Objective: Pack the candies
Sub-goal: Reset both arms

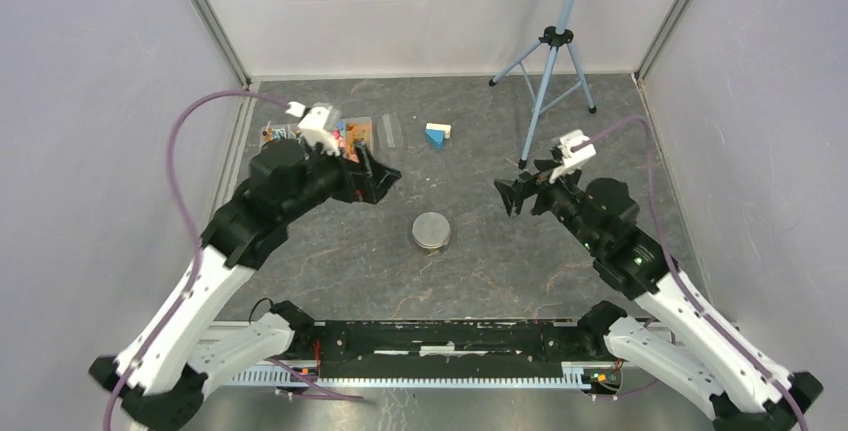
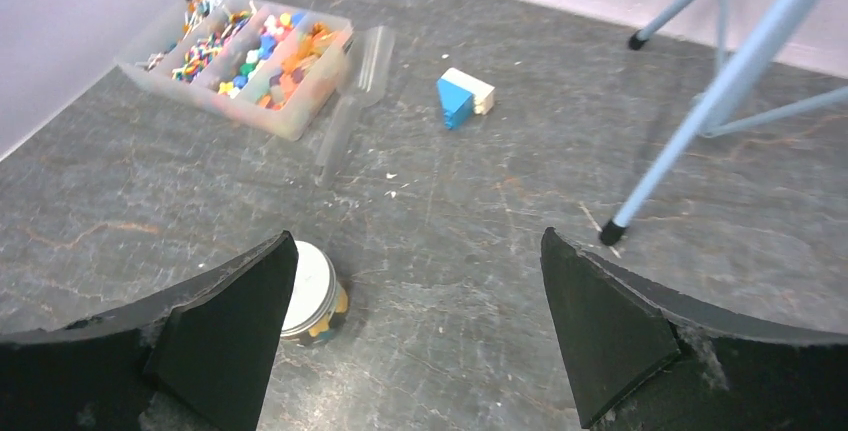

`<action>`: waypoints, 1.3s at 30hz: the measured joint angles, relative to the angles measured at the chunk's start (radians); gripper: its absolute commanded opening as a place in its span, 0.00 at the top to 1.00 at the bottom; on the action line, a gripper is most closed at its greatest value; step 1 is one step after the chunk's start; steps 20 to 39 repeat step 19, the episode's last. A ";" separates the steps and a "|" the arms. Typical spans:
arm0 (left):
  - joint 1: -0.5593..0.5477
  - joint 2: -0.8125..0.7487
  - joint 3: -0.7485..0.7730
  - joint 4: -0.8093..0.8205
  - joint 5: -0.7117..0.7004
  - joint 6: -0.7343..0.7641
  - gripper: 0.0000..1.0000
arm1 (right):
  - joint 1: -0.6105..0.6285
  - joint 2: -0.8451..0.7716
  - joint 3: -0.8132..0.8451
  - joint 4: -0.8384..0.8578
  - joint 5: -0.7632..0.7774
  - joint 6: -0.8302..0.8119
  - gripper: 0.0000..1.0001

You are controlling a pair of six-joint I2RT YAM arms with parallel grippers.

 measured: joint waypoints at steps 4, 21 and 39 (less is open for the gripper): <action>0.000 -0.161 -0.027 0.032 -0.001 0.014 0.00 | -0.001 -0.109 0.000 -0.052 0.051 0.000 0.02; 0.000 -0.388 -0.205 0.093 0.002 0.023 0.00 | -0.001 -0.246 -0.037 -0.150 0.177 0.068 0.02; 0.000 -0.388 -0.205 0.093 0.002 0.023 0.00 | -0.001 -0.246 -0.037 -0.150 0.177 0.068 0.02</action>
